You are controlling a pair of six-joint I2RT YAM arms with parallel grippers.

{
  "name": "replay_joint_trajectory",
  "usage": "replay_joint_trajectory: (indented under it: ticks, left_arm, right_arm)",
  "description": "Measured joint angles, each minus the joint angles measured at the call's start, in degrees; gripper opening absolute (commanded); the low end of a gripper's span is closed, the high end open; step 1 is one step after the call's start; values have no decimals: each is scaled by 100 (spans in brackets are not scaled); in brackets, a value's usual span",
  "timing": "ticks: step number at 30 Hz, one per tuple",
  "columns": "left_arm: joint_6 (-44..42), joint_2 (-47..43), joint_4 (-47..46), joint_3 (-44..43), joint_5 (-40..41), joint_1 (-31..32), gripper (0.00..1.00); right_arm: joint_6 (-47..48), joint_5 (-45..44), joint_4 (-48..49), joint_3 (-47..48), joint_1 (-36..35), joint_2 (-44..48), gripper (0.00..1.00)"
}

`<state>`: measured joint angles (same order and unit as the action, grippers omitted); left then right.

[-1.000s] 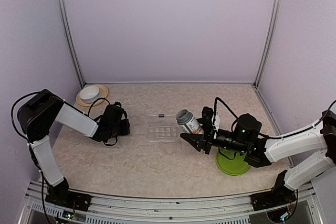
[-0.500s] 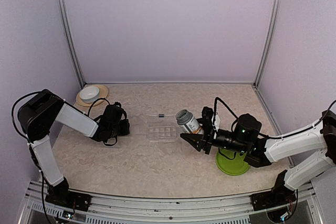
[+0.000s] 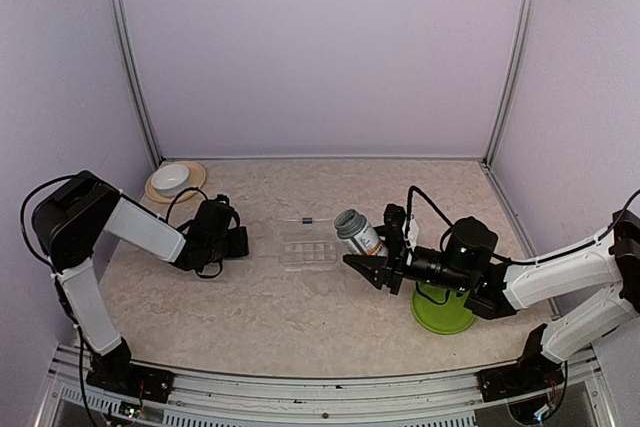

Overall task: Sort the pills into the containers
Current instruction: Place the lid of the pill bottle at the center of the board, then adjust the pill container at the center of the board.

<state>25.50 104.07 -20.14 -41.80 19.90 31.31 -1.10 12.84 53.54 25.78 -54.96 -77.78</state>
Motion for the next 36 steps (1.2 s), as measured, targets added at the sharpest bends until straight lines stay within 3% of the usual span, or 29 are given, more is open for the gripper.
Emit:
replay_joint_trajectory:
  ticks: [10, 19, 36]
  left_arm:
    - [-35, -516, 9, 127, -164, -17, 85]
    - [-549, -839, 271, -256, -935, 111, 93]
    - [-1051, 365, 1300, -1810, -1351, 442, 92]
  right_arm:
    - [-4, -2, 0, -2, 0, 0, 0]
    - [-70, 0, -24, -2, 0, 0, 0]
    - [-260, 17, -225, 0, 0, -76, 0]
